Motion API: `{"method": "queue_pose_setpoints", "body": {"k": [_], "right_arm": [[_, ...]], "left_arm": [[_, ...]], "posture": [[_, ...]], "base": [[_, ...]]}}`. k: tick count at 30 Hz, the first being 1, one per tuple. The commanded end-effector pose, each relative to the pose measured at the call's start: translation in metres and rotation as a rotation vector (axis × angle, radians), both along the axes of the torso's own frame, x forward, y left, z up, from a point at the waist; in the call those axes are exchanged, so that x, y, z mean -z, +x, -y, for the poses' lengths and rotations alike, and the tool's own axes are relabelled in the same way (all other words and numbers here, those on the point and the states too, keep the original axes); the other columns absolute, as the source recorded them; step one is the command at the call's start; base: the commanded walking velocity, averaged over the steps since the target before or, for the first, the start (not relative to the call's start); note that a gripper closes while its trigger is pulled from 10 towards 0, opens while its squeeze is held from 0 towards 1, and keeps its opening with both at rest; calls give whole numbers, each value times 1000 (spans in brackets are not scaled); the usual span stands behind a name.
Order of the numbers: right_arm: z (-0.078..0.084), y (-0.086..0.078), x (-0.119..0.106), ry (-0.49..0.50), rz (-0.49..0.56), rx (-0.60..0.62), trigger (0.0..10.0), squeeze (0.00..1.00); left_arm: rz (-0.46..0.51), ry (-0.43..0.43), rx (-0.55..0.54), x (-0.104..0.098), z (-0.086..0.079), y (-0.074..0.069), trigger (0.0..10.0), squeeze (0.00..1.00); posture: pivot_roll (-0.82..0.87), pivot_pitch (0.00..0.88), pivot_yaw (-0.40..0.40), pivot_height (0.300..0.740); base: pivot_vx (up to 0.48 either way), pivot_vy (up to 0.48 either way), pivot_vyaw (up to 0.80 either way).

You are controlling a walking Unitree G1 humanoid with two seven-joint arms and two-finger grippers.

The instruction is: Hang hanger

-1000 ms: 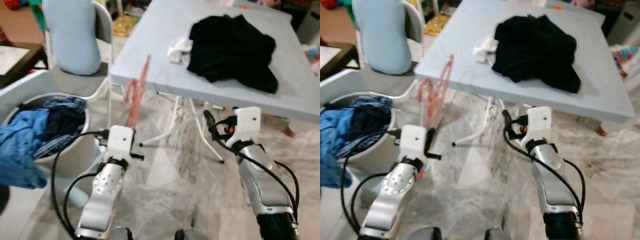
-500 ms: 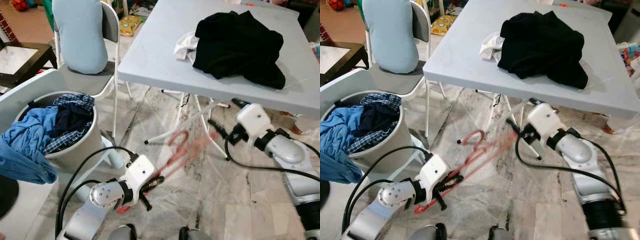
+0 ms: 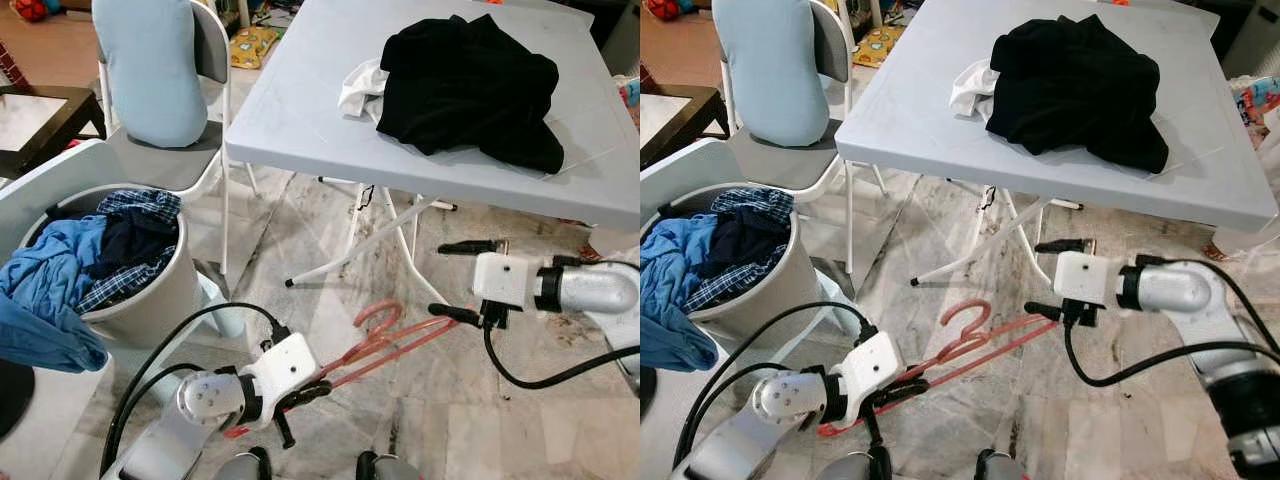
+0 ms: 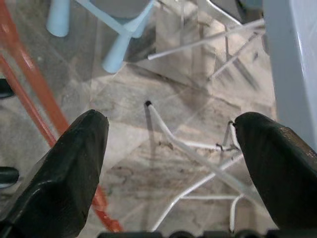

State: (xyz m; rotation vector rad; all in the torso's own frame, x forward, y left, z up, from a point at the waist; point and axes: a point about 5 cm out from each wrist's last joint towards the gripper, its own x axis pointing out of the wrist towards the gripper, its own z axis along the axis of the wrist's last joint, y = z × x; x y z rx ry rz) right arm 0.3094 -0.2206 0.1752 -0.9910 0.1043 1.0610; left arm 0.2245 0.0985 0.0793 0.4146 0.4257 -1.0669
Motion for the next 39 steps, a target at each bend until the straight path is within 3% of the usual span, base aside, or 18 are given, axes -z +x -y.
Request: {"method": "queue_pose_setpoints", "body": {"k": [1,6,12,19,20,21,22,23,25,28,33,39], "right_arm": [[-6,-6,9,-6,-67,-56,10000,0],[-10,-25,32,-61,-227,-146,10000,0],[-8,-24,33,-79,-206,-149,10000,0],[-22,-25,39,-71,-177,-181,9961,0],[-24,-25,40,-74,-172,-186,6431,0],[-24,-25,40,-74,-172,-186,6431,0],[-25,-25,41,-78,-163,-194,1294,0],[-27,-24,41,-92,-143,-204,0,0],[-28,-22,41,-111,-103,-216,0,0],[-37,-10,28,-125,52,-250,0,0],[-40,-4,21,-149,96,-270,0,0],[-35,-6,29,-190,82,-294,0,0]], "left_arm": [[18,-1,17,-2,2,-1,10000,0],[41,-20,25,-6,7,0,10000,0],[50,-19,33,-5,8,-2,10000,0],[72,-49,50,-11,20,-2,10000,0],[76,-48,52,-11,20,-2,10000,0],[76,-48,52,-11,20,-2,10000,0],[76,-49,52,-12,20,-2,10000,0],[73,-51,50,-11,20,-2,10000,0],[70,-53,47,-11,20,-2,10000,0],[60,-61,52,-11,22,-3,10000,0],[55,-59,55,-9,23,-3,10000,0],[58,-55,56,-10,23,-3,10000,0]], "posture": [[-9,208,-44,740],[-8,208,-45,740],[-14,207,-48,740],[-18,207,-53,740],[-18,207,-53,740],[-18,207,-53,740],[-19,209,-54,740],[-20,210,-54,740],[-21,211,-54,740],[-26,211,-53,740],[-26,209,-54,740],[-22,209,-50,740]], "base": [[0,0,0],[0,0,0],[0,0,0],[0,0,0],[0,0,0],[0,0,0],[0,0,0],[0,0,0],[0,0,0],[0,0,0],[0,0,0],[0,0,0]]}}
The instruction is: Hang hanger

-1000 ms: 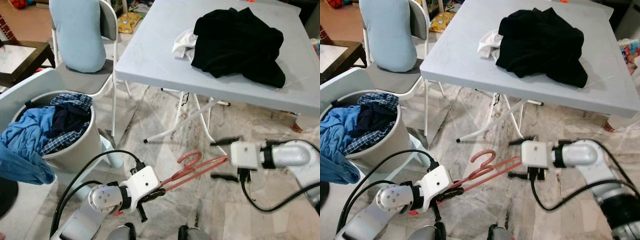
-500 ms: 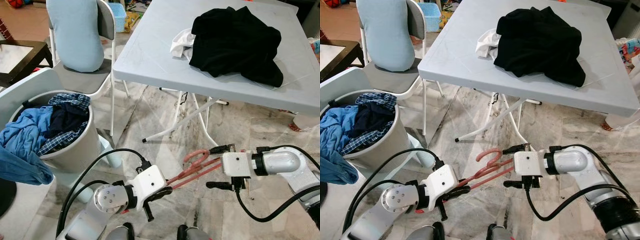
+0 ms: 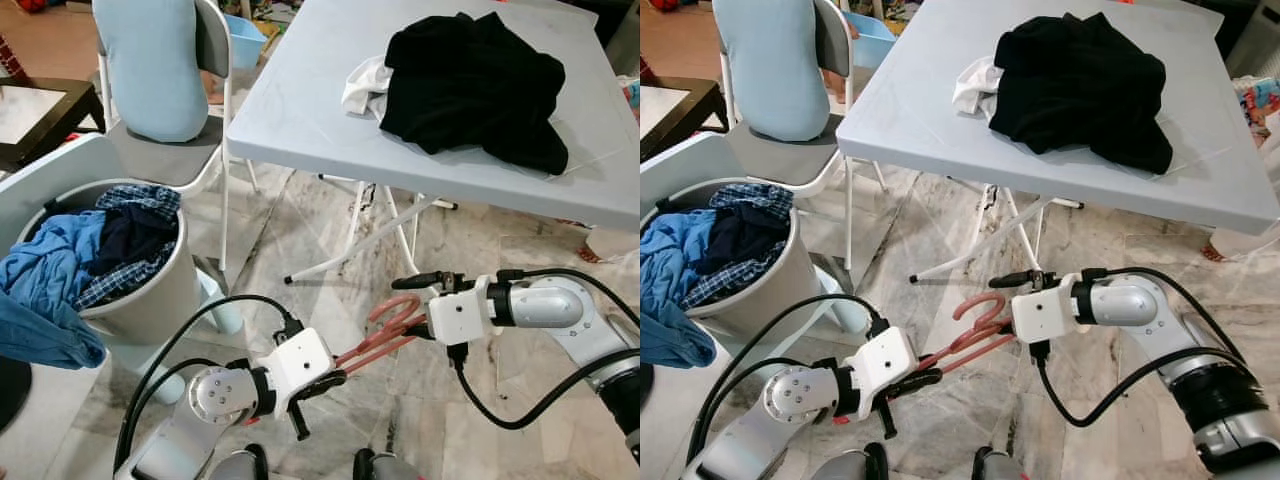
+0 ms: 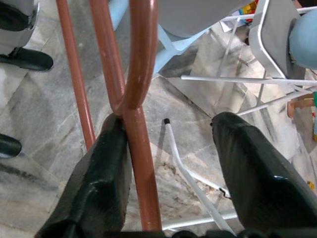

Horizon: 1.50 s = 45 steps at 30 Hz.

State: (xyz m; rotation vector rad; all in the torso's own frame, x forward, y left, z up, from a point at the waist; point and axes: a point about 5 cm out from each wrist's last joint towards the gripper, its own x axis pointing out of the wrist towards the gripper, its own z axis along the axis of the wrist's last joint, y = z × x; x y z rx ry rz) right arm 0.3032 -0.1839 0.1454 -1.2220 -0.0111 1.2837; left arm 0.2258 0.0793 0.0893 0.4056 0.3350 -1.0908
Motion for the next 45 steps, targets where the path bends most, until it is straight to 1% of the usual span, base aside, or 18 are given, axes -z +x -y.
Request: {"method": "queue_pose_setpoints", "body": {"k": [1,2,3,5,7,10,12,36,37,41,42,44,45], "right_arm": [[2,0,0,-29,1,-13,0,0],[2,0,0,-29,1,-13,0,0],[5,-1,1,-58,-14,-19,0,0],[7,-1,2,-74,-20,-23,0,0],[8,0,1,-81,-16,-26,0,0],[13,3,-1,-134,9,-30,0,0],[15,4,-2,-144,14,-25,0,0],[19,8,-2,-123,1,-6,0,0],[19,8,-1,-121,1,-4,0,0],[20,9,-1,-118,2,1,0,0],[20,10,-1,-112,4,8,0,0],[21,10,0,-104,0,17,0,0],[22,10,1,-106,-3,27,0,0]], "left_arm": [[-3,2,25,0,3,-4,10000,0],[-3,2,25,0,3,-4,10000,0],[-3,4,26,0,3,-4,10000,0],[-3,5,27,0,3,-3,10000,0],[-4,6,29,0,3,-3,10000,0],[-1,12,35,0,3,-3,10000,0],[0,15,37,1,3,-3,10000,0],[7,22,32,2,4,0,10000,0],[20,19,22,2,4,1,10000,1000],[32,3,-4,1,3,4,10000,1000],[96,12,-38,-2,1,10,10000,1000],[135,2,-65,-6,1,15,10000,1000],[149,-31,-101,-13,2,20,10000,1000]], "posture": [[-22,209,-50,740],[-22,209,-50,740],[-23,208,-48,740],[-23,208,-48,740],[-25,206,-47,740],[-26,204,-46,740],[-26,204,-46,740],[-28,192,-49,740],[-28,190,-49,740],[-28,190,-49,740],[-27,189,-51,740],[-27,188,-52,740],[-25,188,-53,740]], "base": [[0,0,0],[0,0,0],[0,0,0],[0,0,0],[0,0,0],[0,0,0],[0,0,0],[0,0,0],[0,0,0],[0,0,0],[0,0,0],[0,0,0],[0,0,0]]}}
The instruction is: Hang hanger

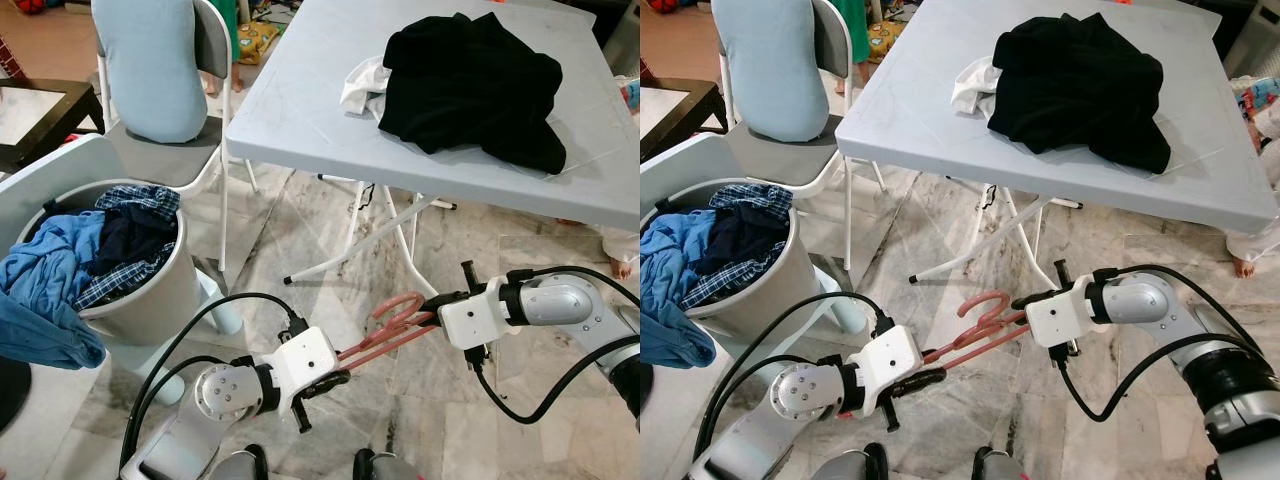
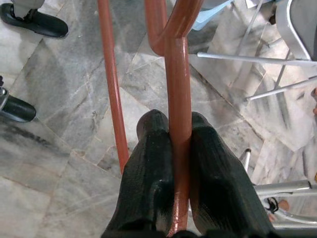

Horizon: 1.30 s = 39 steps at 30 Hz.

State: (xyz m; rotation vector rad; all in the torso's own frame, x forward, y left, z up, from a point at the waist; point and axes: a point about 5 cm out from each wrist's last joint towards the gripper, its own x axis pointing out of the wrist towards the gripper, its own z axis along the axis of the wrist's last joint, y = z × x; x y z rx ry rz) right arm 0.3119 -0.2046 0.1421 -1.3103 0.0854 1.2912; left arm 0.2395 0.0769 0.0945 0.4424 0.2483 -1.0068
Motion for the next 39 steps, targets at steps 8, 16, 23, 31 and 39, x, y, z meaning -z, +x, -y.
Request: {"method": "queue_pose_setpoints", "body": {"k": [8,16,23,31,39], "right_arm": [[5,3,3,-4,7,26,0,0],[13,7,10,-54,42,87,0,0],[23,18,14,-80,123,213,0,0],[26,21,21,-98,167,268,0,0],[33,19,24,-33,189,353,0,0]], "left_arm": [[108,-17,-83,-12,-4,15,10000,1000],[143,-54,-135,-17,-4,20,10000,1000],[146,-107,-140,-22,-2,19,10000,1000],[78,-213,-140,-25,7,12,10000,1000],[184,-293,-369,-36,0,19,10000,1000]], "posture": [[-20,187,-54,740],[-22,189,-57,740],[-16,192,-57,740],[-14,192,-56,740],[-4,194,-58,740]], "base": [[0,0,0],[0,0,0],[0,0,0],[0,0,0],[0,0,0]]}}
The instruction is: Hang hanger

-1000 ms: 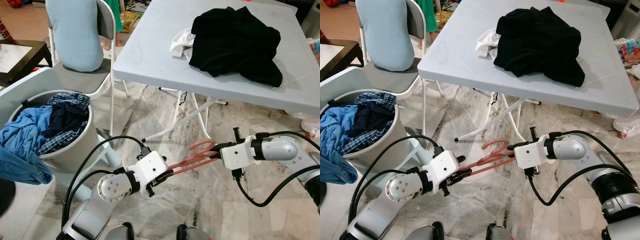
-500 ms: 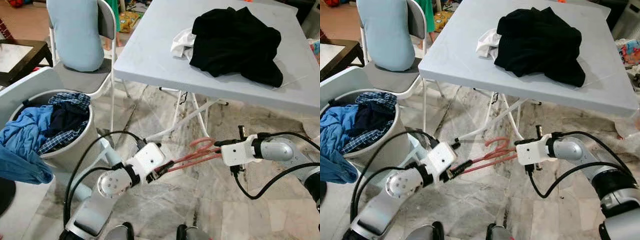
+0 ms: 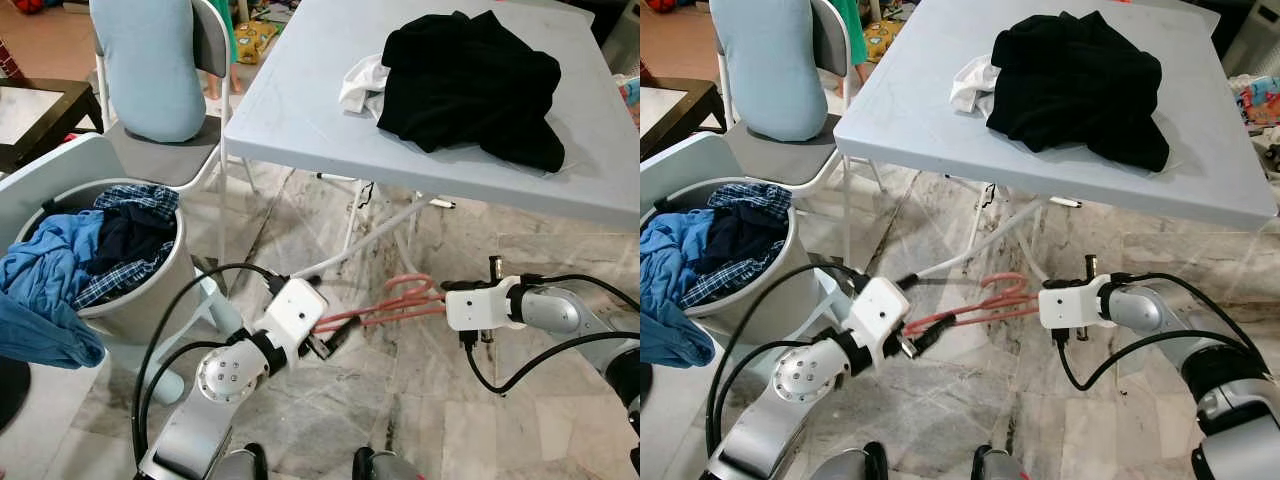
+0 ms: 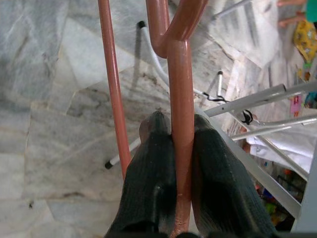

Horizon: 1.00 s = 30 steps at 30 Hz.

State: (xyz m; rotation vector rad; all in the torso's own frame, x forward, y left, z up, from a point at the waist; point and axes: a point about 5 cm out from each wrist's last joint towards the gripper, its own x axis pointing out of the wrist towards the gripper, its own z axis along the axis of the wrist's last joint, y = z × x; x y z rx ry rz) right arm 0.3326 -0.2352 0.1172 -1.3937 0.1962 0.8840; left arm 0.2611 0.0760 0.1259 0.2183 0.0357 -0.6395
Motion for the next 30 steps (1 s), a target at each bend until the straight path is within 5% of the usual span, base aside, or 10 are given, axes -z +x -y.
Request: {"method": "queue_pose_setpoints", "body": {"k": [1,6,8,16,30], "right_arm": [[3,-3,0,88,3,47,0,0],[7,-16,12,160,-32,80,0,0],[10,-21,18,173,-51,95,0,0],[11,-25,20,199,-66,120,0,0],[9,-27,19,202,-65,129,0,0]], "left_arm": [[54,-55,-108,-10,-3,-2,10000,1000],[48,-80,-198,-7,-5,-4,10000,1000],[41,-72,-182,-5,-3,-5,10000,0],[14,-86,-176,-5,0,-1,10000,0],[14,-59,-155,-2,1,-3,10000,0]], "posture": [[-3,194,-58,740],[-7,195,-55,740],[-12,197,-54,740],[-19,197,-47,740],[-19,201,-49,740]], "base": [[0,0,0],[0,0,0],[0,0,0],[0,0,0],[0,373,0]]}}
